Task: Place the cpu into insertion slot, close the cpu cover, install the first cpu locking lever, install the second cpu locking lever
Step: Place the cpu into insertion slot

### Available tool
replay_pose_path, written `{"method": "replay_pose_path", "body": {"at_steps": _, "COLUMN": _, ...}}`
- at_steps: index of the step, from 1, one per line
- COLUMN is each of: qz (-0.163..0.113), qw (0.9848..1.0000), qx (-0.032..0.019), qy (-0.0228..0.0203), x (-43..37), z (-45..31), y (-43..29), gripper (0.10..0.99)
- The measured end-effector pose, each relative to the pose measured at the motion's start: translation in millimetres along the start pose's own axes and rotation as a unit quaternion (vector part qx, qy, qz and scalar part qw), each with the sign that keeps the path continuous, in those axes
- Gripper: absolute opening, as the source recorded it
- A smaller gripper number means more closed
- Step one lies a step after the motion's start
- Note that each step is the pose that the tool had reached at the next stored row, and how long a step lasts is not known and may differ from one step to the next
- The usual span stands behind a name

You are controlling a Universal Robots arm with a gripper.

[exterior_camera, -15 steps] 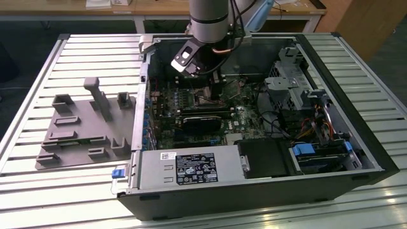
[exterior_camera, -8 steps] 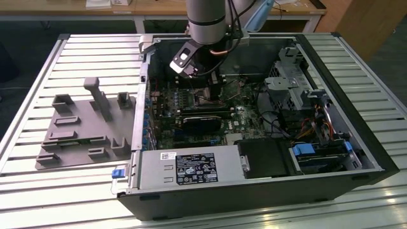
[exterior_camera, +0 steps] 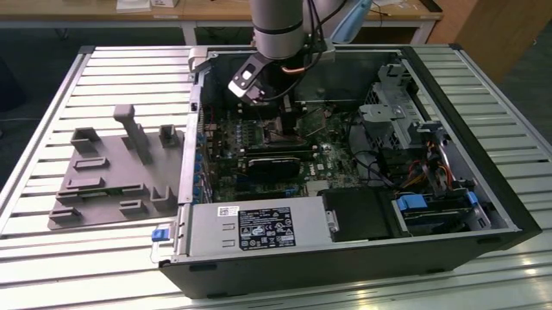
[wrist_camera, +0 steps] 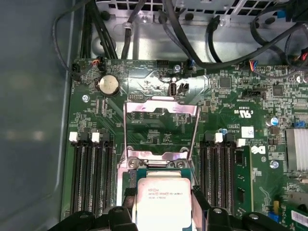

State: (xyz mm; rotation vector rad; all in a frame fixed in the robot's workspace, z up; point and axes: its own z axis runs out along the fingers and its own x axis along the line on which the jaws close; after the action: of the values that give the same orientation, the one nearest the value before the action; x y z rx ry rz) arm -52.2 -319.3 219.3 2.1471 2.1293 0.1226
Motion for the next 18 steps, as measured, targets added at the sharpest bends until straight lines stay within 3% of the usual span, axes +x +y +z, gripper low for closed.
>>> {"method": "replay_pose_path", "body": {"at_steps": 13, "qz": 0.017, "qw": 0.9999, "qx": 0.0005, "qy": -0.0018, "x": 2.1, "z": 14.1, "y": -6.8, "gripper": 0.537}}
{"method": "replay_pose_path", "body": {"at_steps": 18, "qz": 0.014, "qw": 0.9999, "qx": 0.0005, "qy": 0.0033, "x": 2.2, "z": 16.9, "y": -9.1, "gripper": 0.537}}
